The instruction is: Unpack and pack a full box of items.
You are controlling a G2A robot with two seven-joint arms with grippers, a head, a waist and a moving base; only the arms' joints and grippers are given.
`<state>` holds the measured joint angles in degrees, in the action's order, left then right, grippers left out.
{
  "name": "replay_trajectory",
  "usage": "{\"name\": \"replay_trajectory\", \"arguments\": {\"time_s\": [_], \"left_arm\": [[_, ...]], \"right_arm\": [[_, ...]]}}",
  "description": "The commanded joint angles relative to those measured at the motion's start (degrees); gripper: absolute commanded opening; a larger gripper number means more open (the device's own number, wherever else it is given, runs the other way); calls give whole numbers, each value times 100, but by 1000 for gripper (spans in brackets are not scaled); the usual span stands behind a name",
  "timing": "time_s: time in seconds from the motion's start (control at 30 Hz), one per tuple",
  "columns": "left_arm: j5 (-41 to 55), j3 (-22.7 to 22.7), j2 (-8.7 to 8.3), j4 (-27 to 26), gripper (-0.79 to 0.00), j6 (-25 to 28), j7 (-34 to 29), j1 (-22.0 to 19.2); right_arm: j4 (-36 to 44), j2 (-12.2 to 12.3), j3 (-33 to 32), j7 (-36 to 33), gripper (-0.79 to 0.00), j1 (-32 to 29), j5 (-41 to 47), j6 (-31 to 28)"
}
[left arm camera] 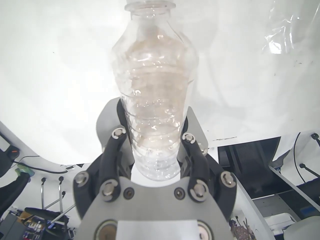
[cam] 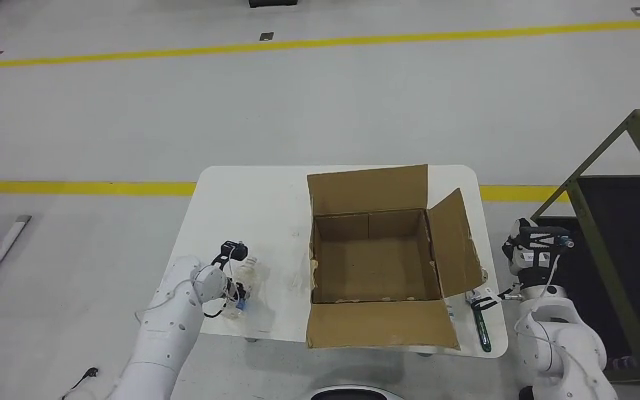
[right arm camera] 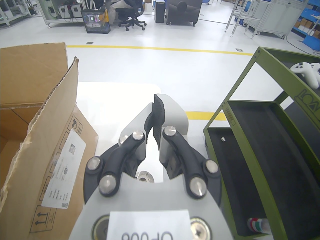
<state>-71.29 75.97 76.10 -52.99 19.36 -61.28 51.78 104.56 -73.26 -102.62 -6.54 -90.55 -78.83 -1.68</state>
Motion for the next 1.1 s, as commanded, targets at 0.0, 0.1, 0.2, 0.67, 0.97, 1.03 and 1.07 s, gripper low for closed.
{"name": "replay_trajectory", "arguments": {"time_s": [0.0,0.1,0.2,0.67,0.97,1.03,1.07], "left_arm": [[157,103,-26,-165,-785,-1,-58,11],[335,270,-83,-693,-785,45,-225,116],[539,497,-157,-1488,-785,110,-504,347],[2041,1373,-419,-4410,-785,374,-1730,1385],[2041,1373,-419,-4410,-785,374,-1730,1385],[2041,1373,-419,-4410,-785,374,-1730,1385],[2041,1373,-419,-4410,-785,374,-1730,1385]], "right_arm": [[0,0,0,0,-785,0,0,0],[0,0,0,0,-785,0,0,0],[0,0,0,0,-785,0,0,0],[0,0,0,0,-785,0,0,0],[46,32,-43,-60,-785,0,191,-562],[136,41,-124,-305,-785,-18,595,-812],[187,51,-190,-497,-785,-32,698,-885]]}}
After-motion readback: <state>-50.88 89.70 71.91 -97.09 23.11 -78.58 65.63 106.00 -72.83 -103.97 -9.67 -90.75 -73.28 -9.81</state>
